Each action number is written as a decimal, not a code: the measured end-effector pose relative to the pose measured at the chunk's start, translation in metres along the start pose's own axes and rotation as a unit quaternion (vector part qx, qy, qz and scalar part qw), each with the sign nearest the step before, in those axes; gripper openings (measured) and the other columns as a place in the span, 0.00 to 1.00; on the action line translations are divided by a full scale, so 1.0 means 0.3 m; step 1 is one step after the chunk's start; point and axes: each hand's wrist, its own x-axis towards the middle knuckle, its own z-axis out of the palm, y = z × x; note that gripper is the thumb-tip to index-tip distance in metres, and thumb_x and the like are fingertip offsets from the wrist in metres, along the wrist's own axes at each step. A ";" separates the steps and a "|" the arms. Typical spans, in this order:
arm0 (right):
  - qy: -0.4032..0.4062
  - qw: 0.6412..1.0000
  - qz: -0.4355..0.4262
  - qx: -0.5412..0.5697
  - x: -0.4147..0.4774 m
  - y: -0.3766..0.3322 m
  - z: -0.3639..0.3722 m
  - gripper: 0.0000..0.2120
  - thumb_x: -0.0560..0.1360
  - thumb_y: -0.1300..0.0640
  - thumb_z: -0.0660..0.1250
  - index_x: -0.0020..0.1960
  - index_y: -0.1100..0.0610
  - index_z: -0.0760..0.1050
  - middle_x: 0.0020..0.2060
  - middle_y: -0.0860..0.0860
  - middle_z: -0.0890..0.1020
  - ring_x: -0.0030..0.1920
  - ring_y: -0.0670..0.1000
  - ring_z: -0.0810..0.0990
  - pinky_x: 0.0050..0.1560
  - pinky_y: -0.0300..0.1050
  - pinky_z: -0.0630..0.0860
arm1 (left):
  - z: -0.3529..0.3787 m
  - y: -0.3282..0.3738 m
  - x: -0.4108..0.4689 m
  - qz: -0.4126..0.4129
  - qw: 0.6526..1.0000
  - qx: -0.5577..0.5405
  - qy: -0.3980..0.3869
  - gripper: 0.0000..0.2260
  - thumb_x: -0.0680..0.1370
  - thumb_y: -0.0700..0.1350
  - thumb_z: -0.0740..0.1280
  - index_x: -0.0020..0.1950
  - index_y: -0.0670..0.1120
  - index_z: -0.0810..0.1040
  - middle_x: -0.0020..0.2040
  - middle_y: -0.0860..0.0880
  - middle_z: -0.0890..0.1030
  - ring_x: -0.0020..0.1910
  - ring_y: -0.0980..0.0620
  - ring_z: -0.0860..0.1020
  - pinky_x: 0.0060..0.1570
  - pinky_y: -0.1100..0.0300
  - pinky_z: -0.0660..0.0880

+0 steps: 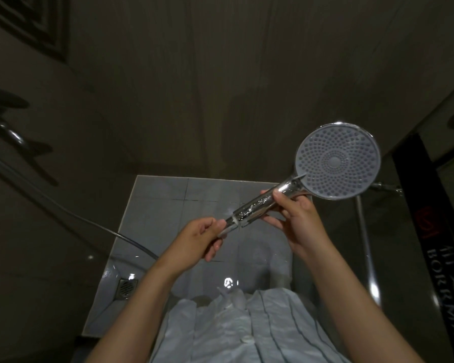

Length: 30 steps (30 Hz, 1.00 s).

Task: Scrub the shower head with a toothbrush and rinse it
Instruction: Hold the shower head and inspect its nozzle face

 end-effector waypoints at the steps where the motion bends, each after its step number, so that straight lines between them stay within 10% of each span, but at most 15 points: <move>1: 0.000 1.000 0.002 0.002 0.001 0.000 0.001 0.06 0.77 0.62 0.64 0.53 0.61 0.73 0.43 0.54 0.86 0.45 0.50 0.85 0.39 0.46 0.82 | -0.001 0.002 0.000 -0.002 1.000 0.002 -0.005 0.14 0.79 0.49 0.59 0.37 0.44 0.72 0.26 0.50 0.72 0.19 0.58 0.66 0.22 0.68 0.64; 11: -0.002 1.000 -0.005 -0.005 0.000 -0.003 0.011 0.03 0.77 0.62 0.63 0.49 0.60 0.75 0.45 0.55 0.84 0.45 0.51 0.83 0.41 0.47 0.82 | 0.012 0.010 0.003 0.029 0.993 0.003 0.116 0.11 0.69 0.36 0.74 0.38 0.44 0.72 0.34 0.50 0.79 0.17 0.56 0.65 0.17 0.68 0.62; 30: -0.008 1.000 -0.005 0.005 0.002 -0.016 0.011 0.01 0.77 0.63 0.63 0.47 0.59 0.73 0.41 0.53 0.85 0.44 0.49 0.84 0.43 0.49 0.83 | 0.010 0.004 0.014 -0.025 0.999 0.002 0.033 0.19 0.81 0.51 0.56 0.35 0.43 0.75 0.24 0.51 0.69 0.18 0.58 0.64 0.19 0.68 0.61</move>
